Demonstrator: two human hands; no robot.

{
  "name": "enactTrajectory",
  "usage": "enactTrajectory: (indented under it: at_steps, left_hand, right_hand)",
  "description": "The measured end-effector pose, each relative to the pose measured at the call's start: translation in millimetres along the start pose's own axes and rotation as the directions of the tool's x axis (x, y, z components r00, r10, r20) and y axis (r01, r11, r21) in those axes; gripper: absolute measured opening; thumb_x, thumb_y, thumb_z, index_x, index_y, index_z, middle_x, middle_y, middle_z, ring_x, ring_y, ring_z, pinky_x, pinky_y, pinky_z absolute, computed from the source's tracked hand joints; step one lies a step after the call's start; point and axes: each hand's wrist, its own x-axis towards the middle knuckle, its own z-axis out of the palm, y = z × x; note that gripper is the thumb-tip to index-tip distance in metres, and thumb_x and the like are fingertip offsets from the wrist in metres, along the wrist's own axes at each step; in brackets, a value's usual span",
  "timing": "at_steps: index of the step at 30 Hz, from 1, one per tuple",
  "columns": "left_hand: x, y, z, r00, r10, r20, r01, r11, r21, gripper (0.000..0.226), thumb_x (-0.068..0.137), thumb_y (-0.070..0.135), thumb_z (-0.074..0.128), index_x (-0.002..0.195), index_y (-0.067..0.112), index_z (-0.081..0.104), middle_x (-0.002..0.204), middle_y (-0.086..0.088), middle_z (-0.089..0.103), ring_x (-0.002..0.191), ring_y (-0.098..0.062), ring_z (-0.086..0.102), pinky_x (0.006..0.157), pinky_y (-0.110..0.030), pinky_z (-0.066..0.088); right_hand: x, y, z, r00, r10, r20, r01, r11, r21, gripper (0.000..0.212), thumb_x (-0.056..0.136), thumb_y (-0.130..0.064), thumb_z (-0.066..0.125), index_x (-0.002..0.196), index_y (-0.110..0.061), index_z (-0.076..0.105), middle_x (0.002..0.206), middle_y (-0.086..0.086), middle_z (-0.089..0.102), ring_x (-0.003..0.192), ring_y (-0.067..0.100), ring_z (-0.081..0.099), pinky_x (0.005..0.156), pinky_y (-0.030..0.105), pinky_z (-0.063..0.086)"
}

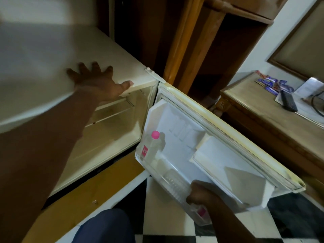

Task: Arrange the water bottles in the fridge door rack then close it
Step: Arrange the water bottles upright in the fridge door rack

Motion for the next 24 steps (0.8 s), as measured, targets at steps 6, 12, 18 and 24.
enactTrajectory:
  at_steps: [6, 12, 18, 24]
  left_hand:
    - [0, 0, -1, 1.0, 0.002, 0.01, -0.003, 1.0, 0.017, 0.114, 0.064, 0.099, 0.006, 0.158, 0.034, 0.014, 0.167, -0.012, 0.006, 0.149, -0.049, 0.003, 0.112, -0.072, 0.001]
    - [-1, 0, -1, 1.0, 0.003, 0.013, -0.003, 1.0, 0.014, 0.115, 0.064, 0.099, 0.006, 0.158, 0.034, 0.014, 0.168, -0.013, 0.005, 0.149, -0.049, 0.002, 0.112, -0.072, 0.0]
    - [-3, -1, -3, 1.0, -0.002, 0.007, 0.002, 1.0, 0.007, 0.112, 0.067, 0.097, 0.008, 0.158, 0.032, 0.014, 0.167, -0.014, 0.006, 0.149, -0.05, 0.003, 0.113, -0.072, 0.0]
    - [-6, 2, -6, 1.0, -0.015, 0.008, 0.015, 1.0, -0.006, 0.107, 0.071, 0.095, 0.014, 0.158, 0.033, 0.015, 0.168, -0.013, 0.005, 0.149, -0.049, 0.002, 0.113, -0.072, 0.0]
  right_hand:
    - [2, 18, 5, 0.999, 0.021, 0.033, -0.025, 0.99, 0.139, 0.039, 0.059, -0.035, 0.079, 0.092, -0.025, 0.062, 0.083, 0.001, 0.068, 0.066, 0.015, 0.071, 0.047, 0.026, 0.058]
    - [-12, -1, -7, 0.993, 0.069, -0.093, -0.008, 0.841, 0.54, 0.048, 0.067, -0.047, 0.065, 0.105, -0.019, 0.059, 0.092, 0.005, 0.062, 0.08, 0.022, 0.063, 0.05, 0.029, 0.056]
    - [-21, -43, -16, 0.963, 0.077, -0.26, 0.178, 0.543, 0.821, 0.048, 0.079, -0.022, 0.08, 0.118, -0.008, 0.055, 0.104, 0.007, 0.06, 0.09, 0.03, 0.067, 0.065, 0.029, 0.058]
    - [-23, -86, -10, 0.863, 0.062, -0.502, 0.456, 0.336, 0.824, 0.035, 0.081, -0.003, 0.075, 0.113, 0.003, 0.062, 0.106, 0.019, 0.07, 0.086, 0.024, 0.071, 0.057, 0.013, 0.055]
